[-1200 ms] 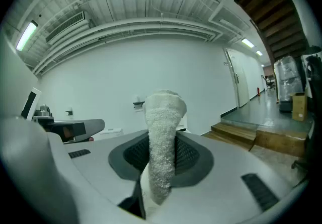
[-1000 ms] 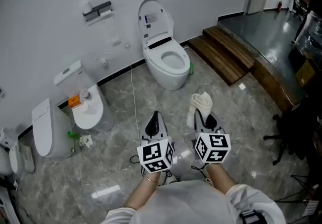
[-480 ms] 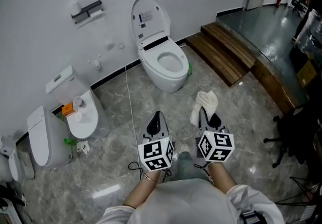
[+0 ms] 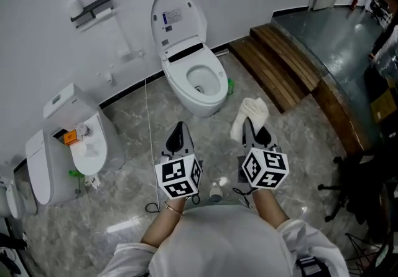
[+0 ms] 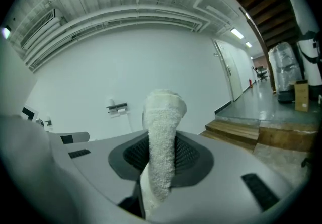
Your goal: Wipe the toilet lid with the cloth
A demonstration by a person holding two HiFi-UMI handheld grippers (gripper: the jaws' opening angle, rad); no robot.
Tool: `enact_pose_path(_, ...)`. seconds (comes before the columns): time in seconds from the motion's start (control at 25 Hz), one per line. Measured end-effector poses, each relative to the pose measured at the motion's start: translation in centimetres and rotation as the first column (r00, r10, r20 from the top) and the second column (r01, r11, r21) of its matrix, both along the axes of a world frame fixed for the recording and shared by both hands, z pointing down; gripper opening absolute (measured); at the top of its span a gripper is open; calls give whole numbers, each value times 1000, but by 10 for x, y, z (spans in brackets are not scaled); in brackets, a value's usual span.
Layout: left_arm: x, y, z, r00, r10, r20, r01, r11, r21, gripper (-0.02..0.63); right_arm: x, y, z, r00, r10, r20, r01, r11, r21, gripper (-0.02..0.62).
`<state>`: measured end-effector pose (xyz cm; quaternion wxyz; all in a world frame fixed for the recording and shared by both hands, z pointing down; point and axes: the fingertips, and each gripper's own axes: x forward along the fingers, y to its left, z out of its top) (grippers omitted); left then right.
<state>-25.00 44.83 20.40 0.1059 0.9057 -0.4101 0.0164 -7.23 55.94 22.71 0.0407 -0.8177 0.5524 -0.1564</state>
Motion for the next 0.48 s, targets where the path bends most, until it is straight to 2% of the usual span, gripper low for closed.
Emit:
enact_pose_path(0.2, 41, -36, 10, 1000, -8, 26, 9, 1000, -20, 15, 52, -32, 16, 999, 21, 41, -19, 999, -40, 86)
enact_pose_path(0.48, 88, -100, 20, 999, -26, 31, 27, 999, -18, 15, 96, -91, 29, 999, 4, 47, -2, 999, -49, 86)
